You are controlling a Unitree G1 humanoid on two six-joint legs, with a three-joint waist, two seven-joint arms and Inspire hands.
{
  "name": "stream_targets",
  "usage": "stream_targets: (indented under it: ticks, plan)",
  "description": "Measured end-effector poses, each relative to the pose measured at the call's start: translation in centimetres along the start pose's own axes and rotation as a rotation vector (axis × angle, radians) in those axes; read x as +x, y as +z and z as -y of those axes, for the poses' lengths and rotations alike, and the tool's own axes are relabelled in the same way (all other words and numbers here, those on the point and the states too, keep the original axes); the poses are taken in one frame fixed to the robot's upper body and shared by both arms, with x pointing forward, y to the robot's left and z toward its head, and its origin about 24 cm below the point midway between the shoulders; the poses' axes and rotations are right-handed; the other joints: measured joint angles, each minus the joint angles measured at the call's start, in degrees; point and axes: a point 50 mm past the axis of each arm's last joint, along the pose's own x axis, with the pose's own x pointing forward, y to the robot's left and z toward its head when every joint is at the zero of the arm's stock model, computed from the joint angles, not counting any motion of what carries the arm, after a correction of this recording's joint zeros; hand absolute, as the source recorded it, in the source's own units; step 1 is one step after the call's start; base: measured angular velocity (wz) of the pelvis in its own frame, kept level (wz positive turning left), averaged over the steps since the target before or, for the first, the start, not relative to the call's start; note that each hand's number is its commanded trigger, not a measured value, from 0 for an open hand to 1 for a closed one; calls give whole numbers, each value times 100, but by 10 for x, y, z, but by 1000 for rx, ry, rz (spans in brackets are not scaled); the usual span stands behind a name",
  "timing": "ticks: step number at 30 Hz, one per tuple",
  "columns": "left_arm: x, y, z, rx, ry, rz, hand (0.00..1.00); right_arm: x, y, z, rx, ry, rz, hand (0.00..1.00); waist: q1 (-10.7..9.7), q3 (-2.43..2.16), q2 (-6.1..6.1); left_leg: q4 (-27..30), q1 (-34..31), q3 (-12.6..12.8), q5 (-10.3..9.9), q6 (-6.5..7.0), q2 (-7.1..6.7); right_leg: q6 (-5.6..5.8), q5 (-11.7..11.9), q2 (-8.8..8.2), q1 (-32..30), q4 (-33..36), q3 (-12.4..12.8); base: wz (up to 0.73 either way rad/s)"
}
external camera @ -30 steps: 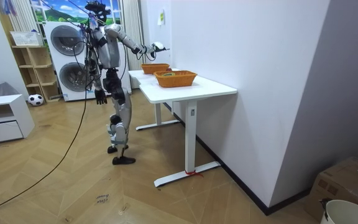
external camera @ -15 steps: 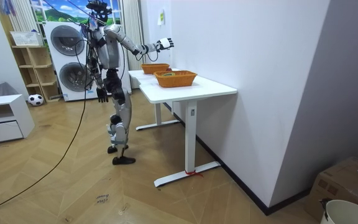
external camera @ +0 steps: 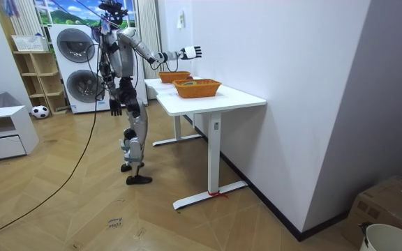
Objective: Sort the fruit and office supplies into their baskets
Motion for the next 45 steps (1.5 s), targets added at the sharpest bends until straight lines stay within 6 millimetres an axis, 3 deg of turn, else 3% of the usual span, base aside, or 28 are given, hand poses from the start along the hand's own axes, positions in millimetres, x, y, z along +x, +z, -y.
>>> stream_targets:
  ticks: [7,14,19,24,27,45]
  plan:
    - [-1,3,3,5,-7,2,0,-4,-28,3,-35,12,-104,0,9,-5,65,22,-98,44,0,0,-2,-4,2,-4,-142,8,38,-3]
    - [-1,2,4,15,-10,-12,0,-5,-36,4,-46,31,-147,0,-12,-59,206,25,-166,51,3,-1,2,-4,2,-4,-221,8,46,-1]
    - [-1,2,5,17,-9,-15,0,-6,-39,3,-49,44,-163,0,2,-44,181,24,-165,80,3,0,-1,-3,2,-15,-224,7,46,0]
    - [-2,3,8,28,-18,-5,0,-7,-40,0,-47,72,-166,0,26,36,81,24,-185,109,3,0,1,-3,2,-44,-266,26,42,-2]
    - [-1,6,8,26,-18,3,0,-9,-42,-7,-62,105,-169,0,29,25,36,42,-254,138,3,0,3,-7,5,-38,-336,43,24,-4]
    - [-1,17,11,52,-36,52,0,-13,-55,-15,-87,151,-220,0,36,24,34,50,-333,134,3,0,2,-9,9,-27,-402,6,22,0]
